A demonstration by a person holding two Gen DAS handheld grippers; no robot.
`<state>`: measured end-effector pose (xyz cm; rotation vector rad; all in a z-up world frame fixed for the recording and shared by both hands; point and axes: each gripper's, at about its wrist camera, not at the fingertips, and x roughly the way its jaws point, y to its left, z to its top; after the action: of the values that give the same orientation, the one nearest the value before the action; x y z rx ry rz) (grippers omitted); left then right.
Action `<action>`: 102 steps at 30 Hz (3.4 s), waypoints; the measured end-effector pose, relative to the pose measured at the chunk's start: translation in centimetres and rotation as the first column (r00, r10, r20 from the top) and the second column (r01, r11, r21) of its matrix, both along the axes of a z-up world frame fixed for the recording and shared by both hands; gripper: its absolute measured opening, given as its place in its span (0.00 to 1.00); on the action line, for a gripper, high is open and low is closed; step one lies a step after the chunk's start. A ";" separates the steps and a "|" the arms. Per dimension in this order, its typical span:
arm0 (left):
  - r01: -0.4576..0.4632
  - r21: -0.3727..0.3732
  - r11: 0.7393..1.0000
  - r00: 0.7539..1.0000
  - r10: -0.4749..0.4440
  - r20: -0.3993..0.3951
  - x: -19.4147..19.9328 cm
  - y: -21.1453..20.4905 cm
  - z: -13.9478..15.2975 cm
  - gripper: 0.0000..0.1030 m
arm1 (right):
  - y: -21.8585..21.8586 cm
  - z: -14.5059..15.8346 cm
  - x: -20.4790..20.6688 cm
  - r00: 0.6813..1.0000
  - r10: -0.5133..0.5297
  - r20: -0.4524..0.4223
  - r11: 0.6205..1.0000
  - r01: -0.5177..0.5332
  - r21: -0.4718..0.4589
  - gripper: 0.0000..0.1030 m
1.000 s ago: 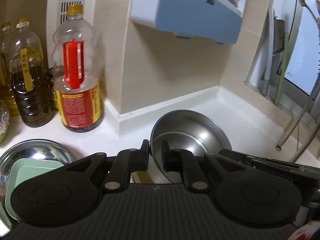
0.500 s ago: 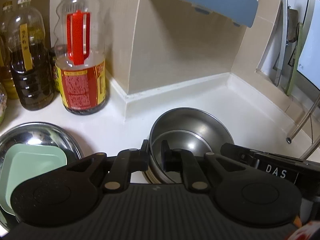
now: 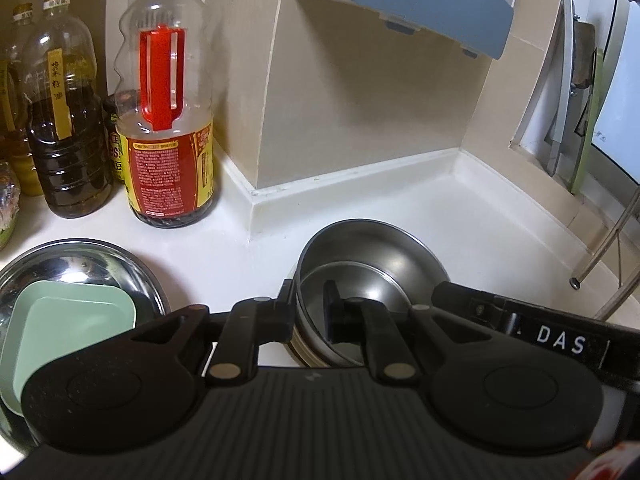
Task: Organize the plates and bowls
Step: 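Lift the steel pot with both grippers and carry it over the cream bowls, then lower the steel pot into the cream bowls and open both grippers, then withdraw both grippers from the stacked bowls, then move both grippers back to the rim of the pot-and-bowl stack, then close both grippers on the rim of the stacked pot and bowls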
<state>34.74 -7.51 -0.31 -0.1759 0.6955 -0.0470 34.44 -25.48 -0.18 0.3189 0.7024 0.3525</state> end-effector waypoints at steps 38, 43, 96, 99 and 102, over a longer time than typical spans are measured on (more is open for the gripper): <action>0.089 0.054 0.995 0.984 -0.080 -0.161 -20.7 8.9 0.0 0.20 | 6.3 -1.1 -21.1 0.982 0.005 -0.189 0.995 -0.023 -0.092 0.64; 0.104 0.050 0.993 0.983 -0.095 -0.157 -22.4 9.7 0.0 0.20 | 7.9 -0.9 -22.9 0.983 0.002 -0.186 0.995 -0.020 -0.098 0.64; 0.097 0.014 0.995 0.995 -0.096 -0.019 1.4 1.8 -0.2 0.19 | 0.5 -0.7 0.4 0.993 0.079 0.084 0.997 -0.078 -0.023 0.05; 0.093 0.022 0.995 0.995 -0.092 -0.043 2.0 1.6 -0.9 0.18 | 0.2 -1.2 0.8 0.994 0.082 0.065 0.997 -0.081 -0.017 0.05; 0.090 0.010 0.996 0.994 -0.089 -0.059 2.2 1.7 -1.4 0.18 | -0.5 -1.2 1.1 0.996 0.078 0.040 0.997 -0.079 0.015 0.05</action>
<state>36.98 -5.80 -1.66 -0.1345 0.7619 -0.1233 35.50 -25.98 -1.40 0.2994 0.6754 0.4383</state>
